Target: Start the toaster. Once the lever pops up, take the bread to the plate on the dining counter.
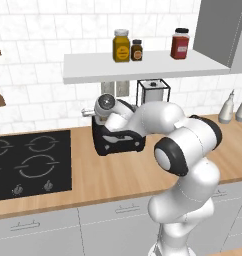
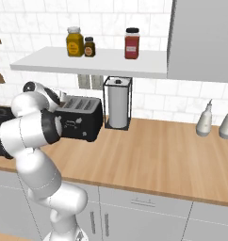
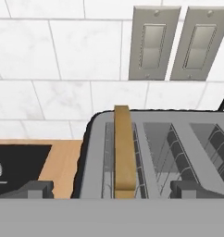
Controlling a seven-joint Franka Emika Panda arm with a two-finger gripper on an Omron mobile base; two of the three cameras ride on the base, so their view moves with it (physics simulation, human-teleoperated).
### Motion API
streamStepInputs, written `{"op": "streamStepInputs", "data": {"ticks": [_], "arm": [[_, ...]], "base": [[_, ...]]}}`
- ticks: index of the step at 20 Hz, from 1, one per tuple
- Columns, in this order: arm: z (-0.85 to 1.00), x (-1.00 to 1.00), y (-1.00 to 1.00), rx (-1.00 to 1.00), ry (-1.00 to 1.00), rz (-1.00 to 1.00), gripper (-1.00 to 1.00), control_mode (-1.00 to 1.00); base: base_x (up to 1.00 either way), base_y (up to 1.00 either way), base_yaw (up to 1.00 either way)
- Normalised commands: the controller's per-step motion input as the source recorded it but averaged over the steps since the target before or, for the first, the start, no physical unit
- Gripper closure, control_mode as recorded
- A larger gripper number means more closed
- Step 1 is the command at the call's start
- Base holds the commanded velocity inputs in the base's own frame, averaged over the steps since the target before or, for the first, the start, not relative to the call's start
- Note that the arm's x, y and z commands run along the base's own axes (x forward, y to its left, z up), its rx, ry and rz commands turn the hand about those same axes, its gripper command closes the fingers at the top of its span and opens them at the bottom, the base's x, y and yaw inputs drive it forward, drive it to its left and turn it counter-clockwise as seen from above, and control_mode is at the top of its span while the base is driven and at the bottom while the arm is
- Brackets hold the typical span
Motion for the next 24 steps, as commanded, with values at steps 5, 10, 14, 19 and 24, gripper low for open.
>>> {"op": "streamStepInputs", "data": {"ticks": [5, 10, 14, 19, 24], "arm": [[0.00, 0.09, -0.03, 0.00, 0.00, 0.00, -1.00, -1.00], [-0.01, 0.14, 0.00, 0.00, 0.00, 0.00, -1.00, -1.00], [-0.11, 0.02, 0.00, 0.00, 0.00, 0.00, -1.00, -1.00], [-0.28, 0.04, 0.00, 0.00, 0.00, 0.00, -1.00, -1.00], [-0.03, 0.04, -0.08, 0.00, 0.00, 0.01, -1.00, -1.00]], "base": [[0.00, 0.00, 0.00], [0.00, 0.00, 0.00], [0.00, 0.00, 0.00], [0.00, 0.00, 0.00], [0.00, 0.00, 0.00]]}}
